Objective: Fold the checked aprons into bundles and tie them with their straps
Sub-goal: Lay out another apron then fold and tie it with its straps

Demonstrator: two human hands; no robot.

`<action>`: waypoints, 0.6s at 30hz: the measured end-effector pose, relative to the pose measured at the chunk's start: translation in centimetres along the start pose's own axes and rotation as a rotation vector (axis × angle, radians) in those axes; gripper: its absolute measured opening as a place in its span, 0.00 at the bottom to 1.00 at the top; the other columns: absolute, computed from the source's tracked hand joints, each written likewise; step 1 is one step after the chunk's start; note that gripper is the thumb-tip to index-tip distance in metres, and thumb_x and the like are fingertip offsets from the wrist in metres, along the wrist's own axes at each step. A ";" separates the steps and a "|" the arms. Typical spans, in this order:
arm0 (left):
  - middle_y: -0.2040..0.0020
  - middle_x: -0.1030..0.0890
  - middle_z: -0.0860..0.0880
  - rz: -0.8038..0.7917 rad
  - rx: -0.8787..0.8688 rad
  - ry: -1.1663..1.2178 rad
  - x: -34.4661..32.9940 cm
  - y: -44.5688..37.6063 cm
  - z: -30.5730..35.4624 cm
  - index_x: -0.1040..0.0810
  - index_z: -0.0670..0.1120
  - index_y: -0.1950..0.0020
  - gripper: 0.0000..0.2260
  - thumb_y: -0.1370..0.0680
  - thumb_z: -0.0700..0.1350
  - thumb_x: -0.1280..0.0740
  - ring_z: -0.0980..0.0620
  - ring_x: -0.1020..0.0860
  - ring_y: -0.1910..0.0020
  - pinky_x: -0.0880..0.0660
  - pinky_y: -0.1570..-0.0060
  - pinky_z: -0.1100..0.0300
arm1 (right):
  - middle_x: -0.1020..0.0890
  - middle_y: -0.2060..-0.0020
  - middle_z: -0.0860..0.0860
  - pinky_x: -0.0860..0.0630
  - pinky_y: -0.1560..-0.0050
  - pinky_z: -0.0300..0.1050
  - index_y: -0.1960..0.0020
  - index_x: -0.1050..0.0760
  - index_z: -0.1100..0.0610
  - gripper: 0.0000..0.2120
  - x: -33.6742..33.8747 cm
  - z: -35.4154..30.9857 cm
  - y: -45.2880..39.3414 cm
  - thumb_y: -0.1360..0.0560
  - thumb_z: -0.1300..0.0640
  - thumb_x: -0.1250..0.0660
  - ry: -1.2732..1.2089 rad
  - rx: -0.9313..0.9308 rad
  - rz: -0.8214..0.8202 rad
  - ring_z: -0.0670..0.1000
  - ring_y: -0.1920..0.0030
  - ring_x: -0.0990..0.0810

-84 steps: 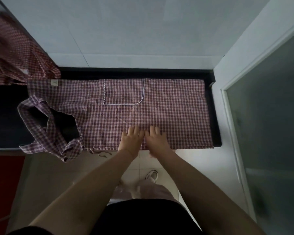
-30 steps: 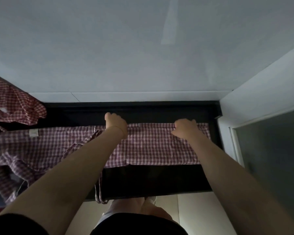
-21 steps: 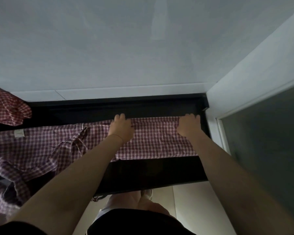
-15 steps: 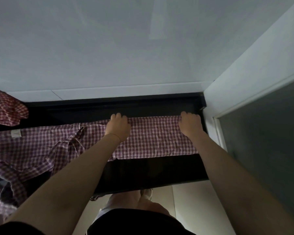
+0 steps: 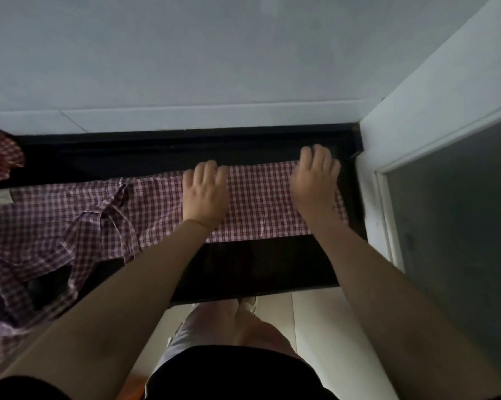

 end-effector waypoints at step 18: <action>0.20 0.66 0.46 -0.366 -0.031 -0.046 -6.6 5.1 3.8 0.66 0.59 0.21 0.31 0.21 0.68 0.60 0.40 0.66 0.22 0.61 0.27 0.33 | 0.51 0.19 0.55 0.54 0.21 0.54 0.19 0.55 0.57 0.31 -6.1 7.3 6.5 0.18 0.44 0.57 -0.064 -0.050 -0.324 0.52 0.20 0.55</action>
Point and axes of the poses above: each hand's wrist, its own y-axis away from the middle knuckle, its own x-axis out of the back of the hand, z = x × y, the point moved 7 cm from there along -y, towards the middle knuckle
